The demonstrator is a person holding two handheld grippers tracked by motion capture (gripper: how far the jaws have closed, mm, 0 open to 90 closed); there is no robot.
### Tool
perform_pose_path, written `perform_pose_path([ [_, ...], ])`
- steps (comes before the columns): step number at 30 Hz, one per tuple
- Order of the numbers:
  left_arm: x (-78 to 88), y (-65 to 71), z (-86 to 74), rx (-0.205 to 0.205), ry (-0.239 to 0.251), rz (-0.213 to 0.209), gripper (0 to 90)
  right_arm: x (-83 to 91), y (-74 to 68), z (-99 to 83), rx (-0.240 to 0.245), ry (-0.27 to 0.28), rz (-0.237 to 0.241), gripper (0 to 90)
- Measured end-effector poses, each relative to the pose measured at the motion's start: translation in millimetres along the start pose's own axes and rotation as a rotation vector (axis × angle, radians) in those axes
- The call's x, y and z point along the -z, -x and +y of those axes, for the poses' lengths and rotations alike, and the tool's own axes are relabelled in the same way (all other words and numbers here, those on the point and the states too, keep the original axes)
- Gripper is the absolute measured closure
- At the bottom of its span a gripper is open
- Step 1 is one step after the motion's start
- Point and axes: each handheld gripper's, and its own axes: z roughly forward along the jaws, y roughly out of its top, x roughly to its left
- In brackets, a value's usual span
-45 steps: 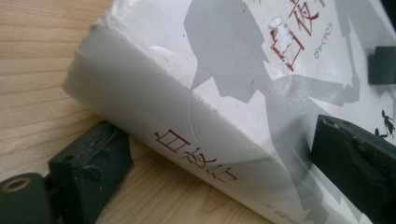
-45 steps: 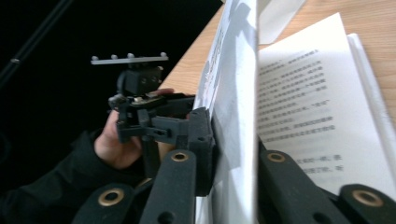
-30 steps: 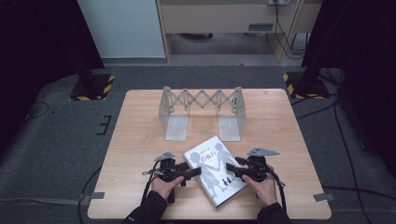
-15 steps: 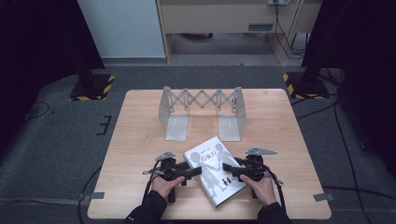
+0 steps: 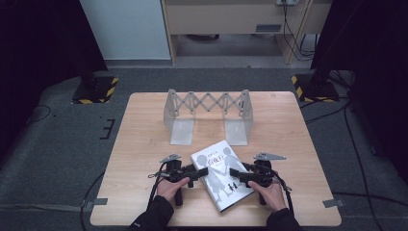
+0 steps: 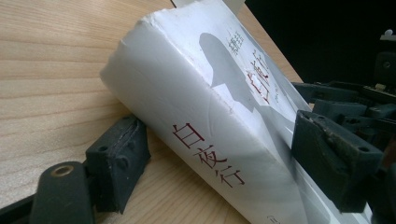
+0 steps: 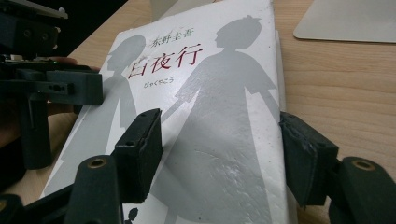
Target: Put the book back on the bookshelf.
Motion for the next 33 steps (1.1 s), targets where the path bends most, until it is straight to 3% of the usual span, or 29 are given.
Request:
perform_pose_path([
  [3, 0.6, 0.4, -1.2, 0.035, 0.013, -0.021, 22.9, 1.1, -0.1, -0.4, -0.001, -0.003, 0.02, 36.4],
  [5, 2.1, 5.0, -1.0, 0.041, 0.046, -0.07, 24.5, 2.3, 0.4, -0.1, -0.003, -0.003, 0.037, 36.4],
  [6, 3.0, 7.8, -0.2, 0.028, 0.064, -0.076, 26.5, 4.1, 0.6, 0.6, -0.003, 0.001, 0.064, 36.3],
  [9, 9.5, 20.1, 7.3, -0.045, 0.087, -0.069, 28.4, 9.4, -3.2, 2.3, 0.011, 0.022, 0.085, 36.2],
  [13, 15.8, 26.1, 12.1, -0.062, 0.102, -0.077, 32.0, 14.3, -6.9, 5.7, 0.047, 0.024, 0.097, 36.2],
  [22, 34.0, 39.8, 27.3, -0.154, 0.059, -0.08, 35.6, 17.0, -13.5, 8.1, 0.121, 0.049, 0.152, 36.3],
  [27, 38.5, 46.2, 32.5, -0.161, 0.075, -0.09, 38.7, 19.0, -15.2, 8.2, 0.141, 0.066, 0.169, 36.3],
  [33, 48.7, 64.2, 45.9, -0.221, 0.124, -0.088, 44.0, 20.7, -19.2, 11.7, 0.182, 0.116, 0.194, 38.6],
])
